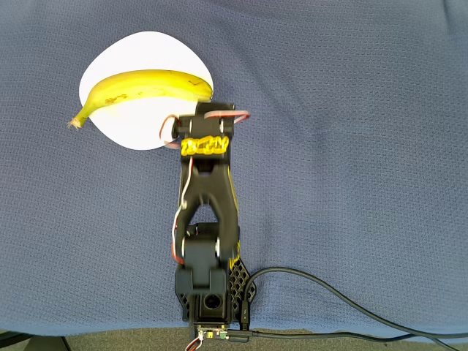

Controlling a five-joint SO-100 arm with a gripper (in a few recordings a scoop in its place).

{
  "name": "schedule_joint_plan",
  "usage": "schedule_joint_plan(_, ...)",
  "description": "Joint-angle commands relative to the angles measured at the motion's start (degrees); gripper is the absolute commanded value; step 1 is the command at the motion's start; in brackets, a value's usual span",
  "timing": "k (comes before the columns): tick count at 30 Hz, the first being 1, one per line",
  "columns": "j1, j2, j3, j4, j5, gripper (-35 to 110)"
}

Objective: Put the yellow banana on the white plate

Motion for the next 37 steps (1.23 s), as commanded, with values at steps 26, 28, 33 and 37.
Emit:
schedule_joint_plan(26, 2.72, 48.69, 28.48, 19.95, -12.57, 0)
schedule_joint_plan(28, 2.99, 49.75, 28.74, 20.48, -12.74, 0)
schedule_joint_plan(33, 4.57, 50.89, 29.00, 20.92, -12.13, 0)
schedule_joint_plan(37, 5.19, 57.74, 29.97, 23.91, -12.13, 0)
